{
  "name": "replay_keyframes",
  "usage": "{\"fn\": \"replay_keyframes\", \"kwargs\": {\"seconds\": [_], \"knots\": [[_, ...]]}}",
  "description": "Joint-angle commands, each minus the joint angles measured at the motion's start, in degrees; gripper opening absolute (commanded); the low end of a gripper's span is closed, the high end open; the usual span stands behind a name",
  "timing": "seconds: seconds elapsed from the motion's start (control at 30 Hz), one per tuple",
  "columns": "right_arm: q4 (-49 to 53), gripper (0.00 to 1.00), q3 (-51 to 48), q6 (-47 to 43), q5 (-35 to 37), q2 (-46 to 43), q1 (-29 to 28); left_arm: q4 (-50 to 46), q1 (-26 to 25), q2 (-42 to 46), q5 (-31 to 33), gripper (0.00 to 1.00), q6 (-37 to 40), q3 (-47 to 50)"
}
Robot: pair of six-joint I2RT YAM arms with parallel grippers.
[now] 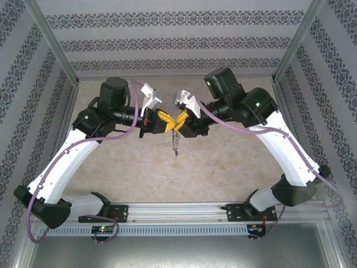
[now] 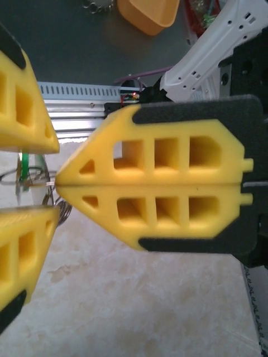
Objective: Put the keys on the keyring
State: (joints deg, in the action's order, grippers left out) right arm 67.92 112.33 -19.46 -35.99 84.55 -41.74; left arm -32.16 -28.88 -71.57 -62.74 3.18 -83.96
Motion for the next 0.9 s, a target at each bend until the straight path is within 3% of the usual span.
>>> {"fn": "replay_keyframes", "kwargs": {"seconds": [0.0, 0.2, 0.73, 0.87], "knots": [[-3.9, 0.36, -2.5, 2.5, -2.1, -2.6, 0.5, 8.9, -0.3, 1.7, -1.9, 0.00, -5.1, 1.1], [-7.9, 0.36, -7.7, 6.1, -3.4, -6.9, 1.8, 13.3, 0.8, 2.6, -3.2, 0.00, -8.3, 2.2], [-13.6, 0.00, -12.3, 10.0, -8.6, -9.3, 5.1, 20.5, 1.4, 3.6, -4.5, 0.00, -13.3, 3.8], [-14.2, 0.00, -12.9, 10.6, -10.0, -9.4, 5.5, 23.2, 1.6, 3.8, -4.6, 0.00, -15.2, 4.4]]}}
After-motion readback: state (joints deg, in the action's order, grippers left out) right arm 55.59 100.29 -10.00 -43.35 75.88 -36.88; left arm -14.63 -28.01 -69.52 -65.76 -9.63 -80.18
